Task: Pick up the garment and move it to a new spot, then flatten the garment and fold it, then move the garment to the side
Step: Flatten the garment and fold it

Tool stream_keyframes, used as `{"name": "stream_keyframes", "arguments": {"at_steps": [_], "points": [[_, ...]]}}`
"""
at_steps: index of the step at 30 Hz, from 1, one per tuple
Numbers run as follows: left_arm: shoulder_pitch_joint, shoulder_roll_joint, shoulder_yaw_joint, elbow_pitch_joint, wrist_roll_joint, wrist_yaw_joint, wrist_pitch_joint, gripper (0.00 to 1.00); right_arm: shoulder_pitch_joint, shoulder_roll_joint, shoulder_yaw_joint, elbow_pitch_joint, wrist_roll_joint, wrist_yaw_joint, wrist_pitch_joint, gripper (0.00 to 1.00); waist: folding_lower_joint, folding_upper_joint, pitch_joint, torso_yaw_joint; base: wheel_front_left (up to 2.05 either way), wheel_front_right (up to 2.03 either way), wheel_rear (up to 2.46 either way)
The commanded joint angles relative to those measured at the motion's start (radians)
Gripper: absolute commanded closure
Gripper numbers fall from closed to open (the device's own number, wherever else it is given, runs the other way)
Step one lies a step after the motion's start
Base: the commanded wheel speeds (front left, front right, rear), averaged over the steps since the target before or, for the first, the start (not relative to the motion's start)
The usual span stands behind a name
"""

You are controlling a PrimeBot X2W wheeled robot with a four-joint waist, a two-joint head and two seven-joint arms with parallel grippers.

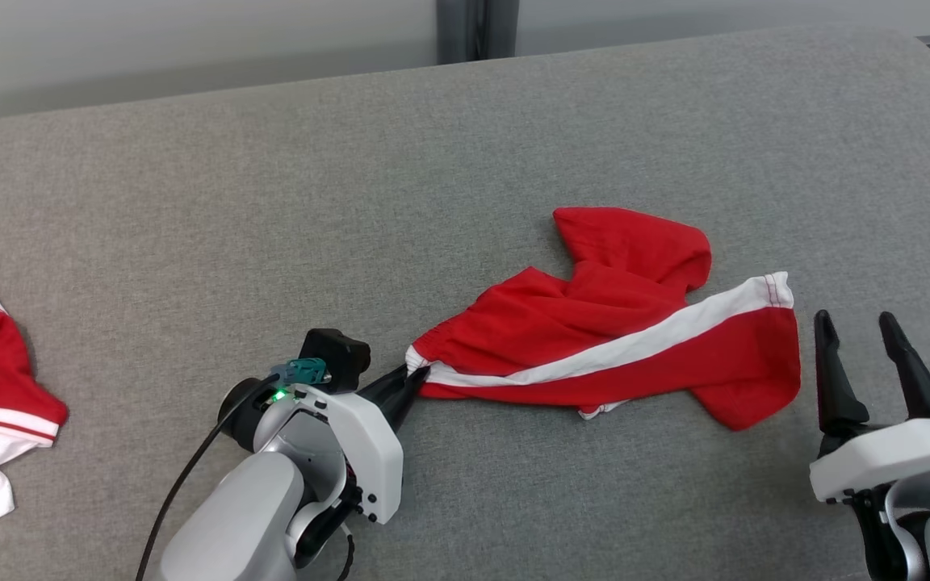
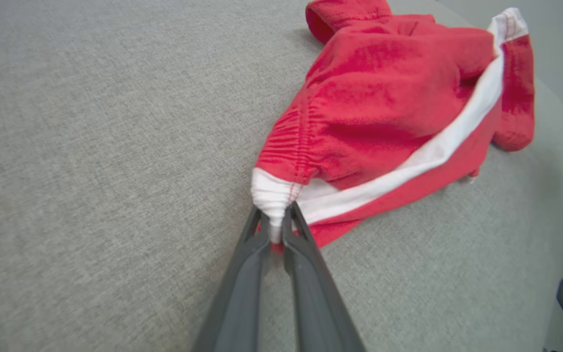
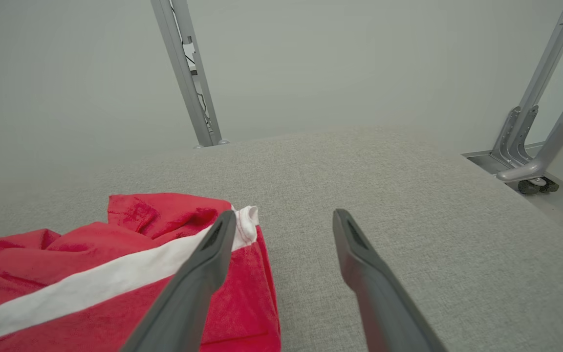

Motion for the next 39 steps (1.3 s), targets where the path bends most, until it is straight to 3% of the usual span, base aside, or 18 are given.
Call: {"name": "stream_keyframes", "arguments": {"at_steps": [1,15,16,17,19,31,39], "points": [[-0.021,0.004,0.0,0.002,0.001,-0.005,-0.005,1.0,-0.016,-0.01,0.002,0.009,0.001,0.0,0.013,0.0,0.0,0.0,0.005,0.007,0.0,0.0,0.0],[-0.059,-0.006,-0.025,0.041,0.002,-0.003,-0.06,1.0,-0.154,-0.121,0.145,0.145,0.099,0.0,0.237,0.0,0.0,0.0,0.04,0.049,0.0,0.0,0.0],[-0.062,-0.007,-0.026,0.043,0.001,-0.003,-0.064,1.0,-0.161,-0.129,0.156,0.151,0.112,0.0,0.242,0.35,0.0,0.0,0.041,0.051,0.0,0.0,0.0],[-0.065,-0.007,-0.027,0.046,0.0,-0.003,-0.066,1.0,-0.165,-0.14,0.166,0.16,0.122,0.0,0.25,0.62,0.0,0.0,0.041,0.052,0.0,0.0,0.0],[-0.071,-0.009,-0.029,0.052,-0.004,-0.004,-0.078,1.0,-0.176,-0.156,0.189,0.17,0.151,0.0,0.25,1.0,0.0,0.0,0.044,0.056,0.0,0.0,0.0],[-0.093,0.013,0.026,-0.023,-0.001,0.04,-0.212,1.0,-0.166,-0.172,0.171,0.083,0.146,0.0,0.064,1.0,0.0,0.0,0.004,0.061,0.0,0.0,0.0],[-0.138,0.043,0.094,-0.187,-0.031,0.088,-0.204,1.0,-0.196,-0.17,0.115,-0.05,0.111,0.0,-0.051,1.0,0.0,0.0,-0.062,0.091,0.0,0.0,0.0]]}}
